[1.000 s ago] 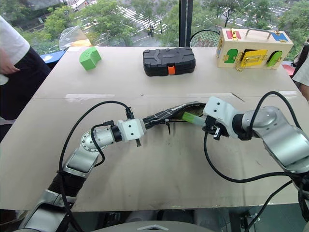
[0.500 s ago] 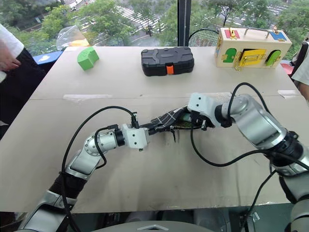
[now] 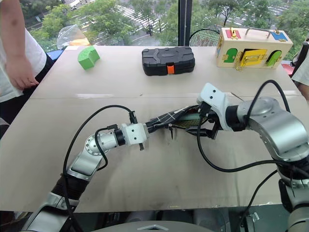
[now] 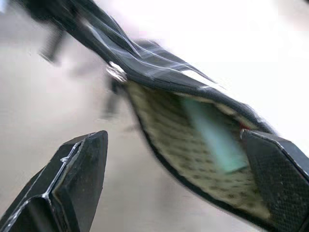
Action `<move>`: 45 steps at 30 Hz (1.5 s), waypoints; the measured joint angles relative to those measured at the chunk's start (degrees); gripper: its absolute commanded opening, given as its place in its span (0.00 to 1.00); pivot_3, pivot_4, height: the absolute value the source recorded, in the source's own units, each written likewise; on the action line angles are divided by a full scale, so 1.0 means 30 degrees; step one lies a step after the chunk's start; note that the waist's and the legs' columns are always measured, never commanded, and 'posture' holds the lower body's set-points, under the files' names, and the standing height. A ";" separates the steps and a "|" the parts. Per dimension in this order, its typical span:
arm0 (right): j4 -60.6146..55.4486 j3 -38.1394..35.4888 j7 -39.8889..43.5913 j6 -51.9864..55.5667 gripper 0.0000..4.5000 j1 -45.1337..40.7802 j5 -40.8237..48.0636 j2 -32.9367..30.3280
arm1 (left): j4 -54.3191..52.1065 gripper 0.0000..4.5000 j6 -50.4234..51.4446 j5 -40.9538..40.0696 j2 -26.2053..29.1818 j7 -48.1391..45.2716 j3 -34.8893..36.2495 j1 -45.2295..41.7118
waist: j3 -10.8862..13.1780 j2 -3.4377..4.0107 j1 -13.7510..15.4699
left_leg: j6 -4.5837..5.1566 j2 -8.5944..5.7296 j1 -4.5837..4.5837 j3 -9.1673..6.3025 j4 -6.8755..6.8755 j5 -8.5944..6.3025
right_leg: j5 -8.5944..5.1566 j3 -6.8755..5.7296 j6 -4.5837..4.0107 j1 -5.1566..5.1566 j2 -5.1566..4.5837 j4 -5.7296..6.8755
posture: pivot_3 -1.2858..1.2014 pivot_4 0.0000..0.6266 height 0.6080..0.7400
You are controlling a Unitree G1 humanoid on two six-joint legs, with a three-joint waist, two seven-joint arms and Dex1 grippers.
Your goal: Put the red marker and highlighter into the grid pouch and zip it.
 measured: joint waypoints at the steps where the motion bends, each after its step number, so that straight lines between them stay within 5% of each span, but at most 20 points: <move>1: -0.0368 -0.0878 -0.0401 0.0954 0.99 0.0316 0.0513 0.0648 | 0.0000 0.00 0.0124 -0.0004 -0.0068 0.0008 -0.0002 -0.0104 | -0.0002 -0.0004 0.0007 | 0.0000 0.0000 0.0000 -0.0001 0.0005 0.0000 | 0.0002 0.0002 -0.0002 -0.0001 0.0000 0.0007 | 0.52 0.24 1.00; 7: -0.2942 -0.2663 -0.3708 0.5524 0.99 0.2409 0.1840 0.5644 | 0.0000 0.00 0.0750 -0.0018 -0.0400 0.0051 0.0008 -0.0676 | -0.0020 0.0000 -0.0026 | -0.0001 0.0000 0.0000 -0.0008 0.0002 0.0001 | 0.0008 0.0004 -0.0006 -0.0016 0.0000 0.0031 | 0.52 0.24 1.00; 16: -0.1852 -0.1900 -0.9355 0.5535 0.99 0.3813 0.0388 1.1430 | -0.0114 0.00 0.1473 -0.0118 -0.0545 0.0119 -0.0008 -0.0984 | -0.0043 -0.0016 -0.0076 | -0.0026 -0.0017 0.0007 0.0053 0.0017 0.0016 | 0.0007 0.0068 -0.0007 -0.0148 -0.0005 0.0214 | 0.52 0.24 1.00; 18: -0.1086 -0.1893 -1.0097 0.5066 0.88 0.3720 0.0109 1.2053 | -0.0143 0.00 0.1529 -0.0154 -0.0526 0.0099 -0.0010 -0.0980 | -0.0045 -0.0019 -0.0075 | -0.0027 -0.0019 0.0009 0.0056 0.0017 0.0018 | 0.0007 0.0067 -0.0007 -0.0148 -0.0005 0.0216 | 0.52 0.24 1.00; 27: 0.0243 -0.1712 -1.0926 0.3382 0.01 0.3418 -0.0207 1.1949 | -0.0657 0.00 0.1293 -0.0207 -0.0379 -0.0056 -0.0011 -0.0584 | -0.0043 -0.0011 -0.0177 | -0.0028 -0.0015 0.0013 0.0062 0.0014 0.0018 | 0.0006 0.0053 -0.0008 -0.0158 -0.0006 0.0224 | 0.52 0.24 1.00; 38: -0.2058 -0.4512 -0.9243 0.5603 0.01 0.2683 0.2449 0.9769 | -0.0431 0.00 0.0616 0.0191 -0.0086 0.0341 -0.0013 -0.0299 | -0.0045 -0.0016 -0.0106 | -0.0026 -0.0015 0.0012 0.0061 0.0012 0.0018 | 0.0006 0.0047 -0.0008 -0.0153 -0.0008 0.0216 | 0.52 0.24 1.00; 45: -0.1081 -0.6676 -0.8779 0.5746 0.01 0.2407 0.2785 0.5914 | 0.0095 0.00 0.0471 0.0583 0.0290 0.0700 0.0003 -0.0200 | -0.0052 -0.0024 -0.0074 | -0.0025 -0.0016 0.0014 0.0077 0.0013 0.0018 | 0.0006 0.0049 -0.0007 -0.0150 -0.0011 0.0216 | 0.52 0.24 1.00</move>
